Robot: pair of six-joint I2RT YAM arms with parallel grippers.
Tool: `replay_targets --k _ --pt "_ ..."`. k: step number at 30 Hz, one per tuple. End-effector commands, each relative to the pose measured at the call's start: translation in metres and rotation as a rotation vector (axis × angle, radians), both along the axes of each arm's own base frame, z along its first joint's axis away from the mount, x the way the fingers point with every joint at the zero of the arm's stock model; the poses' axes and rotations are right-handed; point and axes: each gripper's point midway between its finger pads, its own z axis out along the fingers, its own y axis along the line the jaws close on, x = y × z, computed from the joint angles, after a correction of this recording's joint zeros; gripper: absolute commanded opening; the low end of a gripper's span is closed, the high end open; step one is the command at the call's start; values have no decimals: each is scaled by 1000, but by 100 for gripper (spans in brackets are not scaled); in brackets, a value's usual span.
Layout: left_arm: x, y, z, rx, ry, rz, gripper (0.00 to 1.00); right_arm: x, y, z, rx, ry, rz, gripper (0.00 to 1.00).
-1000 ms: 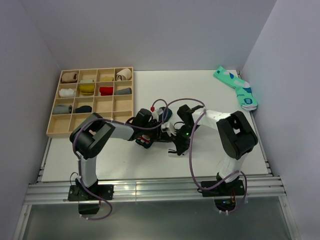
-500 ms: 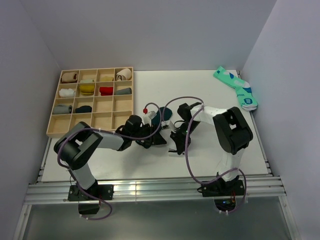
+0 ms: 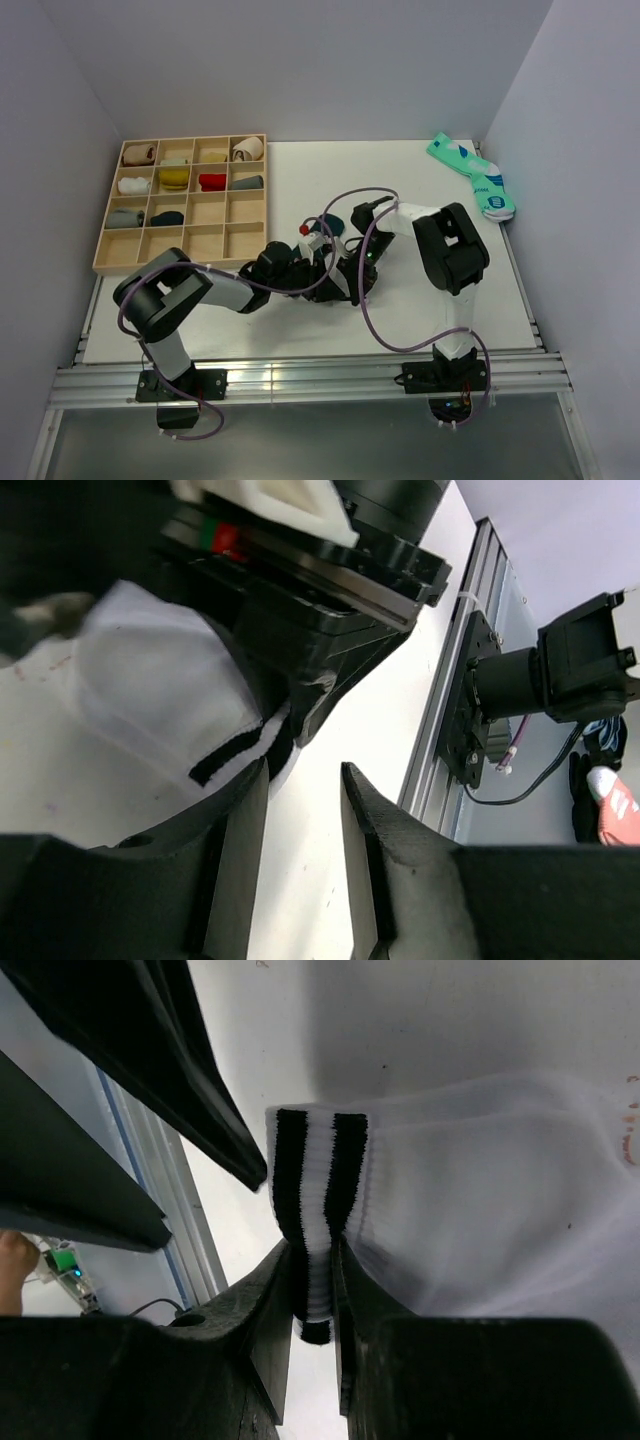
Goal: Roll the socks
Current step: Roll the sock at the center of the board.
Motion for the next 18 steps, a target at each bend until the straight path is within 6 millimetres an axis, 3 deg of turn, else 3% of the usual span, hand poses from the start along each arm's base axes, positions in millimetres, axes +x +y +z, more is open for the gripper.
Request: replay_targets --k 1,8,18 --pt "11 -16 13 -45 -100 -9 41 4 -1 4 12 16 -4 13" --pt "19 -30 8 -53 -98 -23 43 6 -4 1 9 40 -10 13" --pt "16 -32 -3 -30 -93 -51 45 8 -3 1 16 51 -22 13"
